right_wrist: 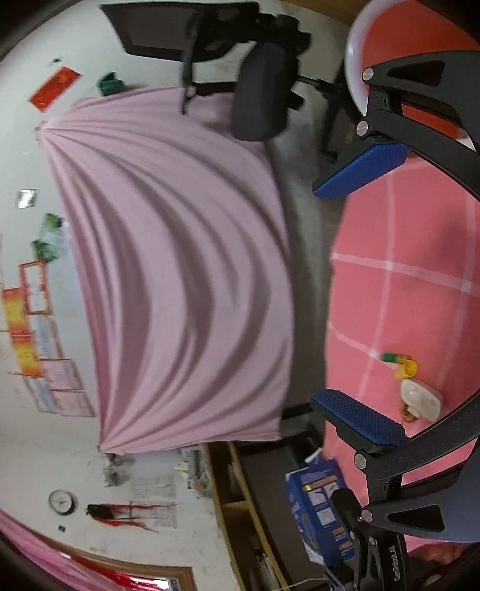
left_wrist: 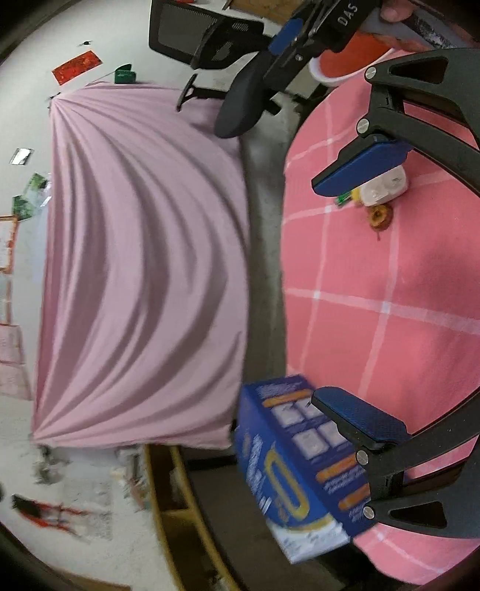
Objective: Collect trash
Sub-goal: 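Move both open tools back toward the white cap and nut shell on the table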
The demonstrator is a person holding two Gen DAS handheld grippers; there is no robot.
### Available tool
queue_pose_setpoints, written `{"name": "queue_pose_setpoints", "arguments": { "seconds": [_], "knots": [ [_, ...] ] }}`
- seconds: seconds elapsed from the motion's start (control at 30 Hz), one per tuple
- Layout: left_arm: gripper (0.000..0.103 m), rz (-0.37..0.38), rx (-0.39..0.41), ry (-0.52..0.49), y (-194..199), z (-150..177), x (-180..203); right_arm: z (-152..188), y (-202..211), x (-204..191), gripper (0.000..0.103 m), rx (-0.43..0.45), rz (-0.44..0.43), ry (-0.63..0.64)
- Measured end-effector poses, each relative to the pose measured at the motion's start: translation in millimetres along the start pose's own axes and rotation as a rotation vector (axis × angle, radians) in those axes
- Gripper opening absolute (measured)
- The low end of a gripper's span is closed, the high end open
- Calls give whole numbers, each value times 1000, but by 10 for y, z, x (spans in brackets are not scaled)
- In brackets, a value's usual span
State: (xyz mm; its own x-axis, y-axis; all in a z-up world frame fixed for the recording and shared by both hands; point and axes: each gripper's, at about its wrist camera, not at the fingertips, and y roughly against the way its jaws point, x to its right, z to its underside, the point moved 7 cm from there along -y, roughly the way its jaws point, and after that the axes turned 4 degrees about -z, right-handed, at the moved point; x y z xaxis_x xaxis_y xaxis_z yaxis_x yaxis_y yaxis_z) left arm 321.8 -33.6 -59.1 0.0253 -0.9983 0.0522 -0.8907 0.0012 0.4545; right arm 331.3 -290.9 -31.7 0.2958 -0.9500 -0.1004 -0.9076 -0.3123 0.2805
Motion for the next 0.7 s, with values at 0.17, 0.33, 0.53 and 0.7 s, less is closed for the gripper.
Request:
{"name": "queue_pose_setpoints", "arguments": {
  "seconds": [0.17,0.33,0.53,0.7],
  "knots": [
    [100,48,-115,10,-222,83,27,124,-162,-18,103,-117,-28,-7],
    [83,78,-216,7,-378,187,72,249,-300,-61,94,-218,-66,2],
    [65,117,-344,-31,-508,316,195,433,-478,-91,73,-361,-123,-3],
    [54,141,-403,-59,-569,346,273,606,-625,-94,73,-487,-171,-23]
  ]
}}
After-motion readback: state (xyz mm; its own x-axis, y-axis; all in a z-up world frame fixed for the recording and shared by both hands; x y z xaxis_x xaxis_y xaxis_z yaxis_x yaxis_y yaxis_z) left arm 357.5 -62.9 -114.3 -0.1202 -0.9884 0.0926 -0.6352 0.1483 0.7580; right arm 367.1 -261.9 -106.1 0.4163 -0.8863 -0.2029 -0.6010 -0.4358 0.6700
